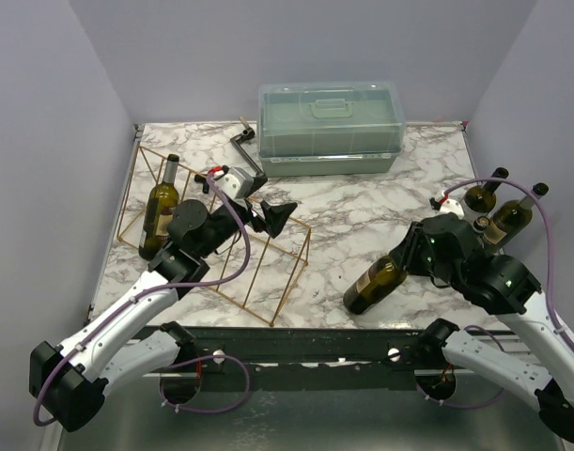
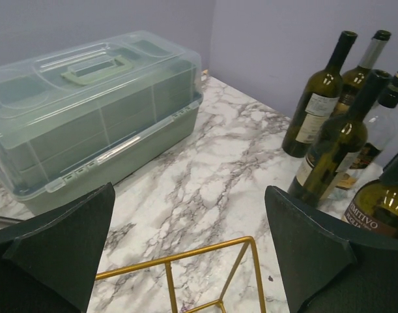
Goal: Put the wine bottle on the wine rack
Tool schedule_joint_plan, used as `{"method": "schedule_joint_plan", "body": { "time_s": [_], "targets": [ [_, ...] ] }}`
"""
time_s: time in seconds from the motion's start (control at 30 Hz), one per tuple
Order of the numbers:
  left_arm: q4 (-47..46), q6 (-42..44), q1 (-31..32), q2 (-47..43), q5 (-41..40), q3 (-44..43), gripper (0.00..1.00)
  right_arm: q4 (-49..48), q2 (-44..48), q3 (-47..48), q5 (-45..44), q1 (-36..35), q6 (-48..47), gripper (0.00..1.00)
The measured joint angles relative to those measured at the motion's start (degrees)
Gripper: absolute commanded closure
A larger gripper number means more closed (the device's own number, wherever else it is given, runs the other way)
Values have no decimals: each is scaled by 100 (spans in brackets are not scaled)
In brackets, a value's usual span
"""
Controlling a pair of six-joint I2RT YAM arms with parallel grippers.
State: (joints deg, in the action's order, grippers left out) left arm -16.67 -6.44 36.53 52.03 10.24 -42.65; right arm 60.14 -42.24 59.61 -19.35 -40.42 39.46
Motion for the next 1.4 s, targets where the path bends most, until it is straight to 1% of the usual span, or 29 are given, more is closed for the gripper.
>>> {"method": "schedule_joint_plan", "body": {
  "time_s": [0.13,0.23,0.3,0.33,0.4,0.47,0.53,0.63,0.73,0.83,0.93,1.07,1.23,1.4],
  "targets": [
    [22,-149,11,76,275,-66,2,-2,181,0,238,0,7,99],
    [160,-363,22,323,400,-391,5,-2,328,0,387,0,7,99],
    [313,-529,37,459,470,-610,4,-2,393,0,476,0,7,100],
    [361,-634,55,514,496,-704,1,-2,428,0,531,0,9,99],
    [442,-822,138,566,525,-822,1,-7,518,0,669,0,13,99],
    [518,-1025,372,557,442,-846,1,-13,601,0,800,0,15,99],
    [610,-1156,750,553,236,-846,1,-33,680,0,933,0,17,99],
    [815,-1198,1565,555,-293,-883,1,-85,776,0,1117,0,50,99],
    [1209,-1060,2378,688,-876,-1185,1,-133,802,0,1239,0,57,100],
    [1613,-763,3154,1097,-1484,-1746,1,-186,802,0,1377,0,57,99],
    [1867,-446,3661,1423,-1893,-1996,1,-210,807,17,1497,0,61,99],
    [2201,-210,4061,1637,-2166,-1967,1,-223,828,120,1631,0,92,99],
    [2376,-140,4391,1757,-2295,-1941,1,-284,883,197,1784,0,107,100],
    [2498,-212,4487,2046,-2299,-1965,1,-286,892,197,1849,0,107,99]
  ]
}}
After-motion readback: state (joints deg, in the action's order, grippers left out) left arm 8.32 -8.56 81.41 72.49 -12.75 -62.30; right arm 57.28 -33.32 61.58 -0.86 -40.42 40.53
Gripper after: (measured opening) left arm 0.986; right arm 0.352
